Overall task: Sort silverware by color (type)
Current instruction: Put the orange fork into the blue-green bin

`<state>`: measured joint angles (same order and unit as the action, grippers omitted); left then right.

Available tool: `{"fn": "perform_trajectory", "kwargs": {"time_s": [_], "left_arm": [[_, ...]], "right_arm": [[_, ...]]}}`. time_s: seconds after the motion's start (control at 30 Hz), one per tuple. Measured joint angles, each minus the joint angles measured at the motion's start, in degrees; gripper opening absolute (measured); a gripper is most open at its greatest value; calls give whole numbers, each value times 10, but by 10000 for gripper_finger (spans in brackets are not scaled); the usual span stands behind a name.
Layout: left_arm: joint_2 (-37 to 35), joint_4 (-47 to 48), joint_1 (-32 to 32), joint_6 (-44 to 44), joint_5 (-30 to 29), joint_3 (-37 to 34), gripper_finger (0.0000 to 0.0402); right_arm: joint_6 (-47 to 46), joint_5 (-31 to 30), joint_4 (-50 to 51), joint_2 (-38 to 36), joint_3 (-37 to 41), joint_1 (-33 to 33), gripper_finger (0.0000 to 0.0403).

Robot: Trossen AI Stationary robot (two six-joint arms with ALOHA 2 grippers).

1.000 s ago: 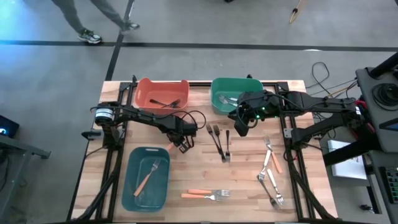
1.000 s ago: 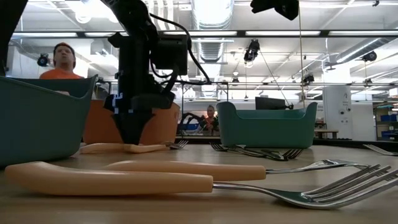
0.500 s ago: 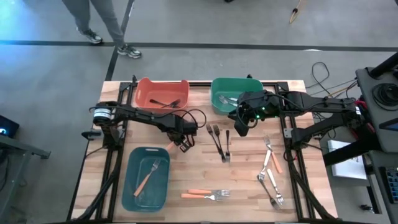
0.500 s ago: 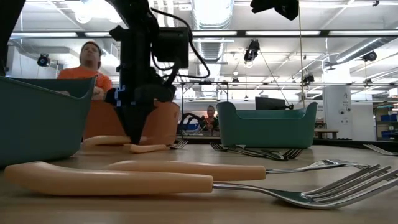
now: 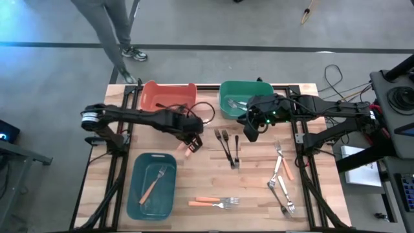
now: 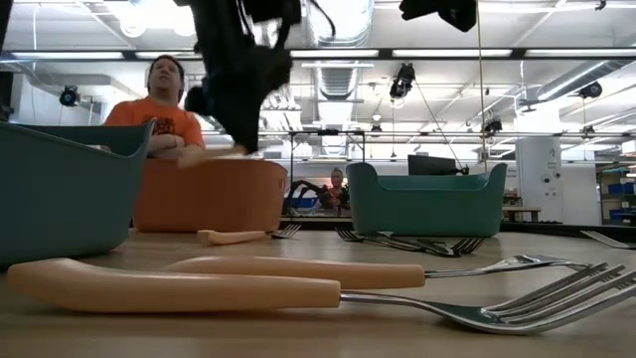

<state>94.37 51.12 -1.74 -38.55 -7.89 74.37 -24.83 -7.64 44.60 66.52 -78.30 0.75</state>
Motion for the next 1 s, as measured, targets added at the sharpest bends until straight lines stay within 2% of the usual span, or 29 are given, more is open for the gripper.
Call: {"fn": "perform_trajectory", "kwargs": {"time_s": [0.4, 0.7, 0.87, 1.0], "left_arm": [[-149, -70, 6, 89, -73, 60, 28], [-245, -120, 32, 133, -83, 58, 28], [-279, -119, 84, 109, -80, 55, 28], [-291, -103, 131, 48, -80, 55, 28]], "right_arm": [[55, 0, -111, 0, 19, 0, 59], [56, 0, -123, 0, 34, 0, 59], [57, 0, -123, 0, 35, 0, 59], [64, 0, -123, 0, 35, 0, 59]]}}
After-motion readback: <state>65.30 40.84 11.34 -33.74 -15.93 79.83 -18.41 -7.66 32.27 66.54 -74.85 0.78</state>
